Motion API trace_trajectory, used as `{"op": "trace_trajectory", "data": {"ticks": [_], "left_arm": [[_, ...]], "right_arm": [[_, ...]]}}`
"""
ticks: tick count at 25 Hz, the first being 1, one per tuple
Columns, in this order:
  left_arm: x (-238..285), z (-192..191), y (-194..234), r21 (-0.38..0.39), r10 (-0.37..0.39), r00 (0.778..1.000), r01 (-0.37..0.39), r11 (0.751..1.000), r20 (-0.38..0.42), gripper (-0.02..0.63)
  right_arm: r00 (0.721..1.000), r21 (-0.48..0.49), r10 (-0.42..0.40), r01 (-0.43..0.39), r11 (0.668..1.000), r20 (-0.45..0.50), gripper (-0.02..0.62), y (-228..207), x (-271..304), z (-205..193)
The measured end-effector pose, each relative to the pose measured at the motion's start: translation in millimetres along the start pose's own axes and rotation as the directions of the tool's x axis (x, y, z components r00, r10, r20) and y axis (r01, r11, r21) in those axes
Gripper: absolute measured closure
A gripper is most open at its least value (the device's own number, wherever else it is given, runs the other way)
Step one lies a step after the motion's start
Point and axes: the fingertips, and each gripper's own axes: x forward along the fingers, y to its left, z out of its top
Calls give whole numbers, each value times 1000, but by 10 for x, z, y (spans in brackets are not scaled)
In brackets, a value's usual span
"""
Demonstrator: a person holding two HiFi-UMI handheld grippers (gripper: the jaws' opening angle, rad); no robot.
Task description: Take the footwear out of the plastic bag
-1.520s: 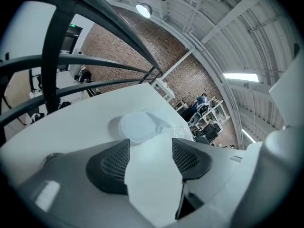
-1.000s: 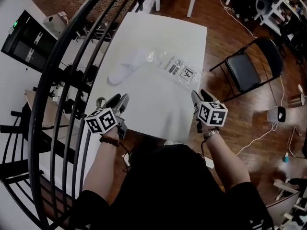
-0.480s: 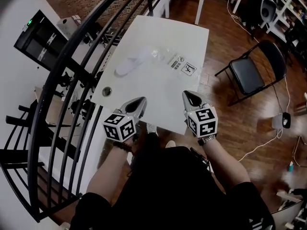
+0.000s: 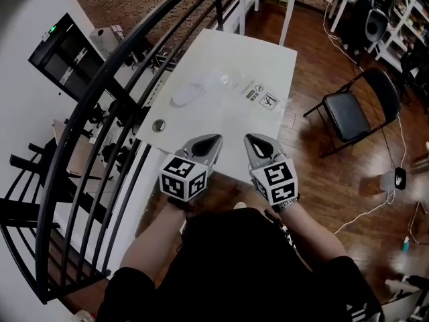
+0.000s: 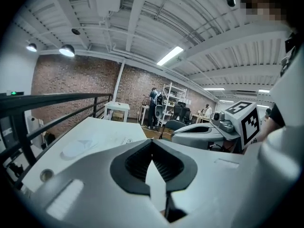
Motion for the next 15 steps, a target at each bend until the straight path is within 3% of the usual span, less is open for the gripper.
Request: {"op": "trace_trajectory", "data": {"ticks": [8,15], "left_arm": [[-217,193,-133,56,-9,1000,8,998,5,592],[-480,157,-197,62,-29,999,28,998,17,592]], "right_arm": [[999,-6,-25,25,1000,42,603,214,-93,306],[997,-9,-71,71,997,34,603,492,-266,323]]}}
